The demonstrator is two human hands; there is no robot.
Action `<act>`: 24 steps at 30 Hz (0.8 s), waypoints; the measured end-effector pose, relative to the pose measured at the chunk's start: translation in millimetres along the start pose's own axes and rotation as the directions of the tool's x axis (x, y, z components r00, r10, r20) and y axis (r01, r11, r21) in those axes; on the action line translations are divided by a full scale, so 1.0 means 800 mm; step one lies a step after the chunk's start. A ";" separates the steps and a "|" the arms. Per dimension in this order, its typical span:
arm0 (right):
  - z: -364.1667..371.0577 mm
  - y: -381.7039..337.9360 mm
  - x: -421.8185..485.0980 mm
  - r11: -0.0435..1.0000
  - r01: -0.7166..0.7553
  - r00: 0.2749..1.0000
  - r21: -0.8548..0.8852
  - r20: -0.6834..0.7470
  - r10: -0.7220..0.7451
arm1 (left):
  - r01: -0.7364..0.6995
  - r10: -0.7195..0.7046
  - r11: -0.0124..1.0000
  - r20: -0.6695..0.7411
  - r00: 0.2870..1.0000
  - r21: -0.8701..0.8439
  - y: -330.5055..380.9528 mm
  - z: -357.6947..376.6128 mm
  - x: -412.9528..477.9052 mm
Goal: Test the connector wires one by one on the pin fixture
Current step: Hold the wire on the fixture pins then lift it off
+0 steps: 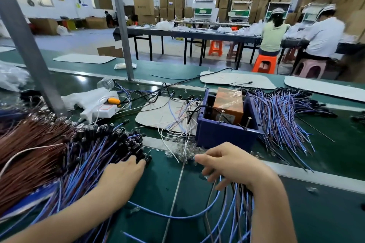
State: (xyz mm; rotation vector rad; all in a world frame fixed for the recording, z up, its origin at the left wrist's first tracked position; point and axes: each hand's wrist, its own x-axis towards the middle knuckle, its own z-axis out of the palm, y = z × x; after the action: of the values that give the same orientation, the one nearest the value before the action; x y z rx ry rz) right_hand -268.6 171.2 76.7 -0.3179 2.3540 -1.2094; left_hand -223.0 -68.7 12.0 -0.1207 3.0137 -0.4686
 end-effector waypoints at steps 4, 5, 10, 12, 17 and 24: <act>0.008 -0.006 0.003 0.999 0.030 0.999 -0.042 0.024 -0.029 | -0.026 0.027 1.000 0.026 0.999 -0.016 0.008 -0.011 0.010; 0.009 -0.007 0.003 0.998 0.037 0.999 -0.041 0.029 -0.035 | -0.034 0.035 0.999 0.042 0.998 -0.018 0.011 -0.012 0.012; 0.014 -0.008 0.003 0.999 0.047 0.998 -0.024 0.046 -0.045 | -0.042 0.041 0.999 0.046 0.998 0.022 0.014 -0.015 0.017; 0.015 -0.007 0.004 0.998 0.057 0.997 -0.035 0.046 -0.055 | -0.059 0.055 0.997 0.059 0.997 0.056 0.018 -0.017 0.016; 0.015 -0.008 0.005 0.997 0.072 0.996 -0.035 0.054 -0.070 | -0.077 0.075 0.997 0.098 0.992 0.018 0.025 -0.007 0.004; 0.020 -0.017 0.011 0.945 0.171 0.980 0.277 0.049 -0.191 | -0.171 0.149 0.969 -0.131 0.980 -0.177 0.017 -0.084 0.009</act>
State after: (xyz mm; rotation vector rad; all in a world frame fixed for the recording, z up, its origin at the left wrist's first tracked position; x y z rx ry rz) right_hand -268.4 148.5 76.9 -0.4851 2.0959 -1.5589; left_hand -238.0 -36.3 71.3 0.1426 3.1431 -0.1824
